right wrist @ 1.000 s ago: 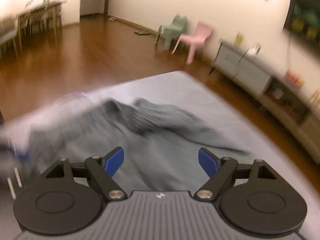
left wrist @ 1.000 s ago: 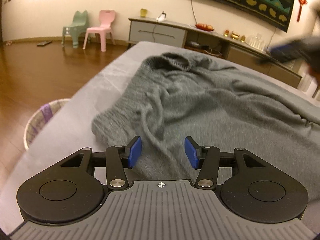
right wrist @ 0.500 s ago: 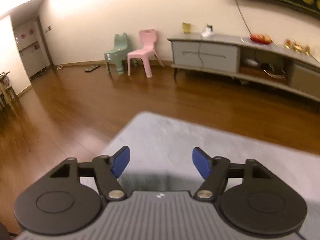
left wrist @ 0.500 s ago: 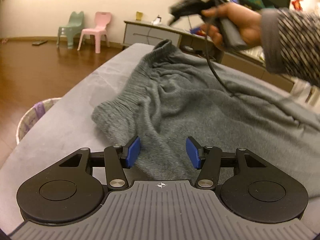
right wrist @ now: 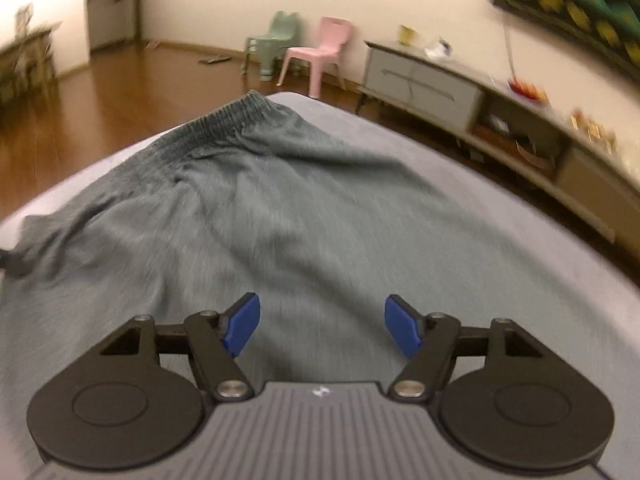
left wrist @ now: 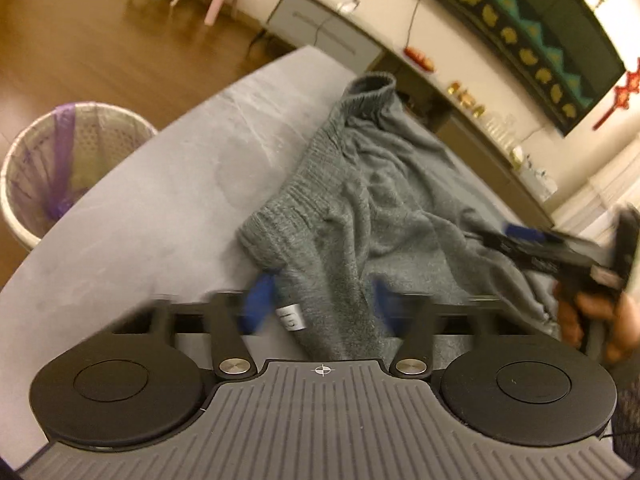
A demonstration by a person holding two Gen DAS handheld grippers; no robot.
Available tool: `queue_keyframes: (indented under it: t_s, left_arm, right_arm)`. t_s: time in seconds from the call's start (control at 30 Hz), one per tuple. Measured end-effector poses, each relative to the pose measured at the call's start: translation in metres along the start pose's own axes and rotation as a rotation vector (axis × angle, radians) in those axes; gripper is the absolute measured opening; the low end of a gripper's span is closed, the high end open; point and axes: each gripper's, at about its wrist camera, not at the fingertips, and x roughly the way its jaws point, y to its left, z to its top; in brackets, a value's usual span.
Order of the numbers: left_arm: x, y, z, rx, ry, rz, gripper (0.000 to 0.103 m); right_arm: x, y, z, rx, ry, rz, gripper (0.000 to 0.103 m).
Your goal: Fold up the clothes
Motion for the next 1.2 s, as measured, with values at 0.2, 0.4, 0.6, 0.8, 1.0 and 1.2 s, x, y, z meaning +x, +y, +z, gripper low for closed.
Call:
queue_keyframes:
  t_s: [0.2,0.4,0.6,0.8,1.0,1.2]
  left_arm:
    - [-0.019,0.01,0.017,-0.064,-0.084,0.091,0.0]
    - [-0.045,-0.011,0.006,0.022,-0.114,0.27,0.0]
    - [-0.073,-0.089,0.014,0.296,-0.208,0.306,0.029]
    - [0.001,-0.154,0.007,0.537,0.018,0.204,0.036]
    - [0.065,-0.137,-0.003,0.532,0.162,0.358,0.039]
    - [0.054,-0.142,0.038,0.544,0.097,0.393,0.039]
  right_arm:
    - [-0.07,-0.043,-0.085,0.077,0.135,-0.039,0.07]
    - [-0.153,-0.104,-0.169,0.218,0.158,-0.146,0.077]
    - [-0.224,-0.213,-0.25,0.594,0.114,-0.5,0.082]
    - [-0.253,-0.266,-0.307,0.799,0.089,-0.629,0.082]
    - [-0.222,-0.295,-0.305,0.715,0.189,-0.573,0.09]
    - [-0.234,-0.325,-0.297,0.735,0.117,-0.67,0.081]
